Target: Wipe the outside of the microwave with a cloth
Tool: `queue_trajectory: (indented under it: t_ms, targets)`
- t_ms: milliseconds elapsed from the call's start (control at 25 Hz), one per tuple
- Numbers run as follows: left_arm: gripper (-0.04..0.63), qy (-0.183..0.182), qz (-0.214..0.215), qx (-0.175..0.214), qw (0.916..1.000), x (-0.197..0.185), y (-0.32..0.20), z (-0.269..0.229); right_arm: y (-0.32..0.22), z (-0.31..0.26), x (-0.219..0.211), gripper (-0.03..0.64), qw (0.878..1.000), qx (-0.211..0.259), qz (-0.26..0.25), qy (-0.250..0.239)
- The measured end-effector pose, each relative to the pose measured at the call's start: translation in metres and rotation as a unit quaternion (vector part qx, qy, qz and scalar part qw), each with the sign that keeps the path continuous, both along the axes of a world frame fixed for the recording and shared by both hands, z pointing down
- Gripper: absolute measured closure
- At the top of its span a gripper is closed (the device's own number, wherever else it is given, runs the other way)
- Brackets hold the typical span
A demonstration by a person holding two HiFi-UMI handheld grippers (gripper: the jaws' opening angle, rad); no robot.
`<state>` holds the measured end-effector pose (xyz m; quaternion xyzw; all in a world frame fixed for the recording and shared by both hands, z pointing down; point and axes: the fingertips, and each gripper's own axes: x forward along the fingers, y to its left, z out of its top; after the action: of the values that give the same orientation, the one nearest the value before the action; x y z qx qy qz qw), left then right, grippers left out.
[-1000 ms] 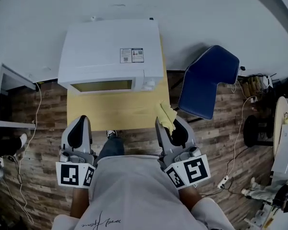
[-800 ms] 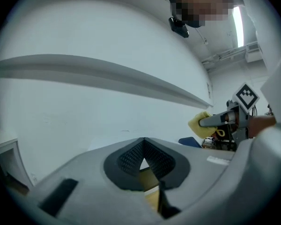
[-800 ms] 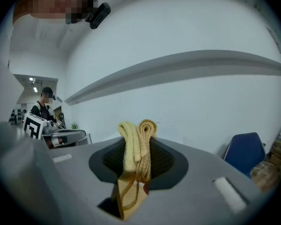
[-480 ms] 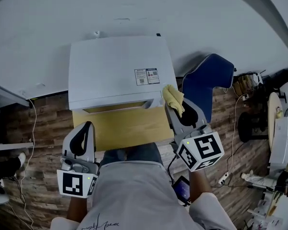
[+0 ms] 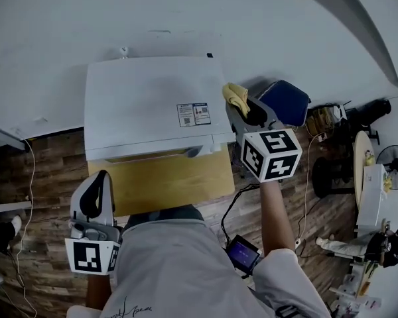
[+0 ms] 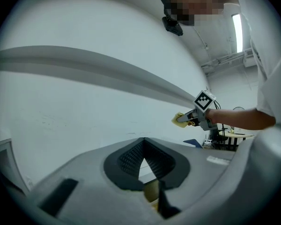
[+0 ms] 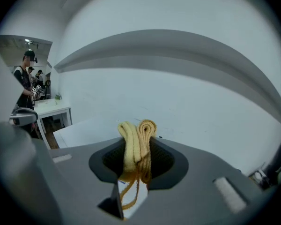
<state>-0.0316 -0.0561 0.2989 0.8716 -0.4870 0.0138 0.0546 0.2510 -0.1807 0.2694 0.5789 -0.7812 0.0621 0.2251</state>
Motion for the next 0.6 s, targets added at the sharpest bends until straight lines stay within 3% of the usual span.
queue_trajectory:
  t_ms: [240, 600]
  targets:
    - [0.604, 0.031, 0.0, -0.018, 0.9994, 0.001, -0.012, 0.0, -0.056, 0.019, 0.019, 0.501, 0.998, -0.05, -0.02, 0.016]
    - [0.604, 0.021, -0.006, -0.032, 0.9993, 0.009, -0.023, 0.008, -0.132, 0.055, 0.044, 0.502, 0.989, -0.148, -0.008, 0.02]
